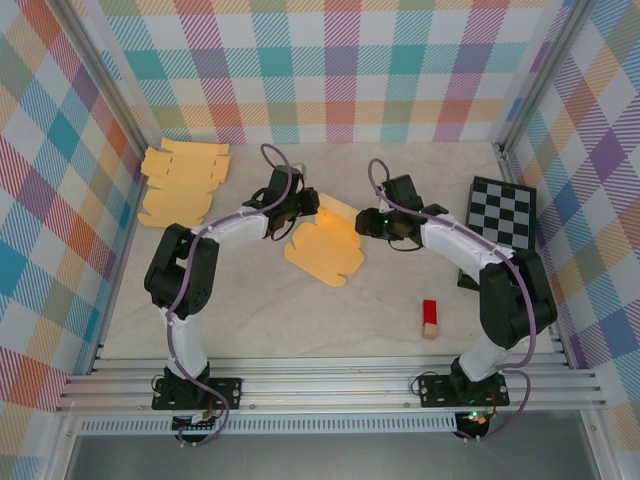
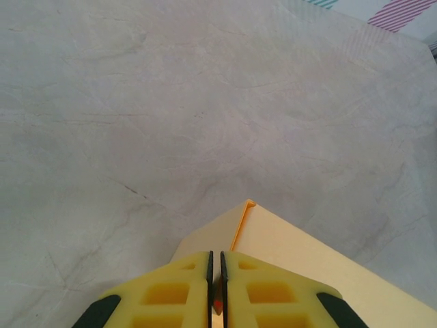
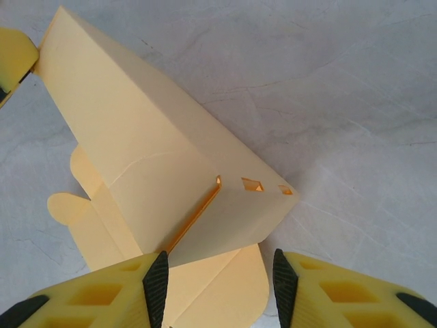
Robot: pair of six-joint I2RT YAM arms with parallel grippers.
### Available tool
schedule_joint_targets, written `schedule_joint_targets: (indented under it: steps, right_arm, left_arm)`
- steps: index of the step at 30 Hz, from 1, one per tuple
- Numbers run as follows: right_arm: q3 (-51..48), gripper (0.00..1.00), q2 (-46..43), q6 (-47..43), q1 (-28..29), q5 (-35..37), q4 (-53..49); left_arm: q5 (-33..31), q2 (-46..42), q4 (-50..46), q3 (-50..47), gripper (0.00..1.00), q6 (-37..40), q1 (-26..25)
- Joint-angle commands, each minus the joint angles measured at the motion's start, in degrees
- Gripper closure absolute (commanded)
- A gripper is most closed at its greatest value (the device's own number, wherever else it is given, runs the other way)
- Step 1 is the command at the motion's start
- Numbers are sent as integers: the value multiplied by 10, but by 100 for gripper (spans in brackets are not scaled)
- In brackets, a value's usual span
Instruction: Fold the paper box
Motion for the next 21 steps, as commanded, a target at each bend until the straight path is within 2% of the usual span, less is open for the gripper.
schedule_joint_targets:
  steps: [1, 5, 9, 16, 19, 21]
  right_arm:
    - [33, 51, -24, -1, 3, -5, -13]
    - [69, 50, -16, -1, 3, -12, -31]
    - [82, 50, 3, -11, 2, 12, -39]
    - [59, 52, 33, -24, -5, 24, -25]
    - [39, 55, 44, -22, -6, 16, -10]
    - [25, 62, 49, -19, -6, 13, -4]
  left_arm:
    - [-2, 5, -57, -23, 86, 7, 5]
    - [-4, 0, -60, -20, 87, 9, 5]
    - [-4, -1, -65, -17, 87, 9, 3]
    - [-5, -5, -70, -16, 87, 9, 2]
    - [-3, -4, -70, -15, 88, 9, -1]
    - [-3, -3, -70, -14, 88, 9, -3]
